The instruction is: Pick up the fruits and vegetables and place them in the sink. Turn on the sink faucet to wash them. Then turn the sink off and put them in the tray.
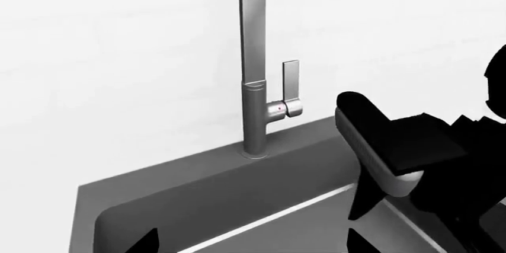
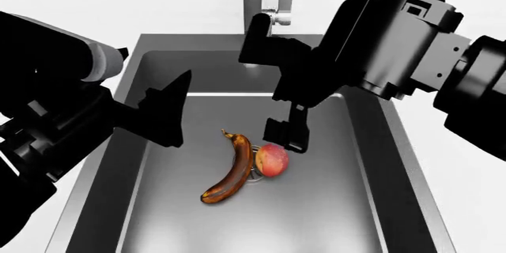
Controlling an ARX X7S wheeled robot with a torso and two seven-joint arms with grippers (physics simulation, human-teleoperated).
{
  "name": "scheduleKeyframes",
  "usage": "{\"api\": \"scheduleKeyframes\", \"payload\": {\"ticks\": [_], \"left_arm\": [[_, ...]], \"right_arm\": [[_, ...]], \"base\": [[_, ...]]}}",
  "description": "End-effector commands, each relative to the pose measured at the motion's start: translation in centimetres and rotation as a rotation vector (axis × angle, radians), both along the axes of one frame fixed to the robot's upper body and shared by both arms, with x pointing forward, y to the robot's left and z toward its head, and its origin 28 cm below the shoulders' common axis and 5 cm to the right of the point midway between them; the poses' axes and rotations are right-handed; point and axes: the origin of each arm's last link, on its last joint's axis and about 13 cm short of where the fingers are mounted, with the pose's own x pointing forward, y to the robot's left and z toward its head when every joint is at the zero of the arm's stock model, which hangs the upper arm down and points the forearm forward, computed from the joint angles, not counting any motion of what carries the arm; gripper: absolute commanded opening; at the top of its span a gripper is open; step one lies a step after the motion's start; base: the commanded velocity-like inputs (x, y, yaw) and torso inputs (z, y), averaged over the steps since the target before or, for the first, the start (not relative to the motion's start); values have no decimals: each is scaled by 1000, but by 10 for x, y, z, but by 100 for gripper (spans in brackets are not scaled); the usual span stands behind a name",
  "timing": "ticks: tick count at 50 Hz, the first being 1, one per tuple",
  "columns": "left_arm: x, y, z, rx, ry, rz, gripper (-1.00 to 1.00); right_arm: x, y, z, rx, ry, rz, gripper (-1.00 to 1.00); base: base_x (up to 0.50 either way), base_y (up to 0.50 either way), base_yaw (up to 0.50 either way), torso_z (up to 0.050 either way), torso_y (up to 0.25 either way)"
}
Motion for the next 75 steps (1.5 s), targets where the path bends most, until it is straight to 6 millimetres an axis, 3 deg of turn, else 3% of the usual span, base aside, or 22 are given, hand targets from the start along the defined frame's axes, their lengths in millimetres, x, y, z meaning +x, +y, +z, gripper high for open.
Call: {"api": "scheduleKeyframes", "payload": {"ticks": [1,44,75], "left_arm": [[0,0,0,0,1,-1,100],[1,-1,-3,1,6,-4,100],[2,-1,-4,0,9,-3,100]], "right_arm": [[1,3,-16,-27,61,17,100],[20,9,-72,-30,151,-25,100],[29,9,-96,-102,198,-60,100]], "base": [[0,0,0,0,0],[0,0,0,0,0],[0,0,0,0,0]]}}
